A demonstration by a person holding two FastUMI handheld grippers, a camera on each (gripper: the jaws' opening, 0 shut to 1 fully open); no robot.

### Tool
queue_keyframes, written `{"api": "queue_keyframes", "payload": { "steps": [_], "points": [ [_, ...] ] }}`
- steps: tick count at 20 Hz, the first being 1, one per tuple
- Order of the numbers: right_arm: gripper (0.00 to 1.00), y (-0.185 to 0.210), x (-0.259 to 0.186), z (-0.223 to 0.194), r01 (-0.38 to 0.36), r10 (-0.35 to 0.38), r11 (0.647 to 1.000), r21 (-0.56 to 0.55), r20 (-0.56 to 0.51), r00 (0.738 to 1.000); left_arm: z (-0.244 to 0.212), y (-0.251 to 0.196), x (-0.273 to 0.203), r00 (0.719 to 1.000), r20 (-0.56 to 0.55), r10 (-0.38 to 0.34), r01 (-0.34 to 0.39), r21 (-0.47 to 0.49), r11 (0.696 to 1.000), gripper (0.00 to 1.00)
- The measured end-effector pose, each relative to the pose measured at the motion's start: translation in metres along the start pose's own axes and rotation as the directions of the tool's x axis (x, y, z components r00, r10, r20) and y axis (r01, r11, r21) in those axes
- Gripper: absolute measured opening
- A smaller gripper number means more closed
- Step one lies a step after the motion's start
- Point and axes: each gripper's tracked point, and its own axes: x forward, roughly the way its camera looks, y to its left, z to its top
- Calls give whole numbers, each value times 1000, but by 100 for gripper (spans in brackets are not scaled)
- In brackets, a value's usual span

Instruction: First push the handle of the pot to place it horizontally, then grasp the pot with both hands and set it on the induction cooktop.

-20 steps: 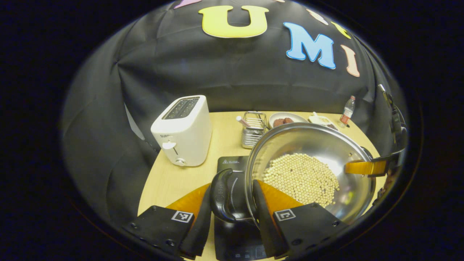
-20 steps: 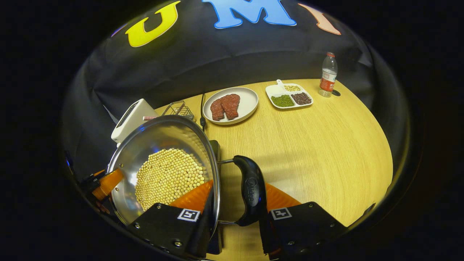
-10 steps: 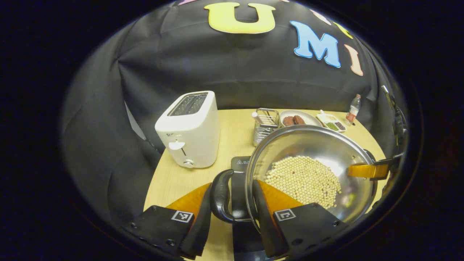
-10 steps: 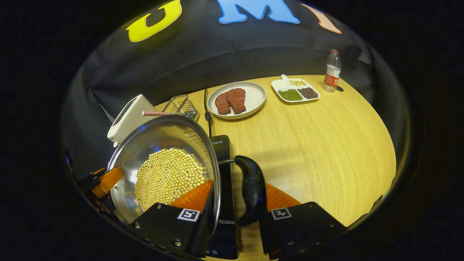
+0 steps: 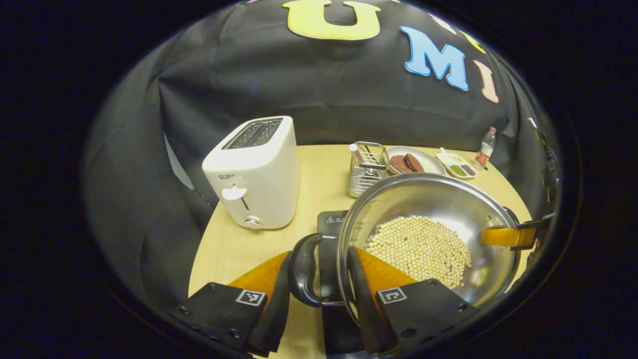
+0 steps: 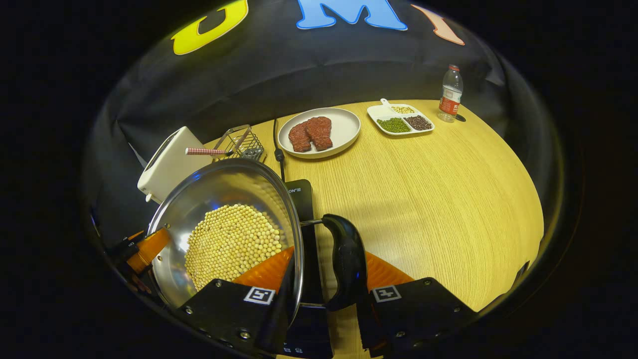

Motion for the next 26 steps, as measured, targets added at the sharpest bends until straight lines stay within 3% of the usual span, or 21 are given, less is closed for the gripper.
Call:
{"api": "queue_keyframes", "payload": {
  "steps": [7, 8, 9, 10, 11, 12, 18, 20, 22, 23, 26],
  "points": [
    [56, -2, 0, -11, 24, -25, 999, 28, 8, 1000, 0, -1, 6, 1000, 10, -18, 18, 11, 1000, 65],
    [57, -2, 1, -12, 23, -24, 999, 37, 4, 1000, 1, 0, 6, 1000, 14, -20, 20, 15, 1000, 71],
    [57, -2, 2, -12, 21, -21, 999, 43, 2, 1000, 2, 0, 7, 1000, 19, -21, 21, 19, 1000, 68],
    [56, -1, 2, -12, 17, -17, 999, 44, 6, 1000, 3, 0, 7, 999, 23, -27, 26, 17, 1000, 71],
    [57, -1, 3, -10, 12, -13, 999, 43, 11, 1000, 4, -1, 8, 999, 27, -31, 31, 11, 999, 64],
    [57, -1, 4, -9, 7, -8, 999, 48, 13, 1000, 3, 1, 10, 999, 33, -34, 34, 7, 999, 64],
    [56, 2, 9, -1, -28, 28, 1000, 12, 30, 999, 1, 3, 4, 998, 55, -29, 30, -7, 1000, 72],
    [58, -1, 9, 3, -18, 21, 998, -58, 49, 999, 3, 5, -1, 996, 80, -31, 32, -18, 999, 66],
    [68, -5, 1, 16, 22, -5, 986, -163, 102, 995, 11, 10, -10, 993, 115, -12, 15, -25, 1000, 70],
    [77, -3, -7, 25, 27, -1, 981, -193, 136, 991, 14, 12, -16, 992, 125, 0, 5, -35, 999, 74],
    [85, -3, -42, 58, 32, 34, 971, -238, 269, 963, 33, 15, -49, 980, 195, 47, -37, -54, 998, 87]
  ]
}}
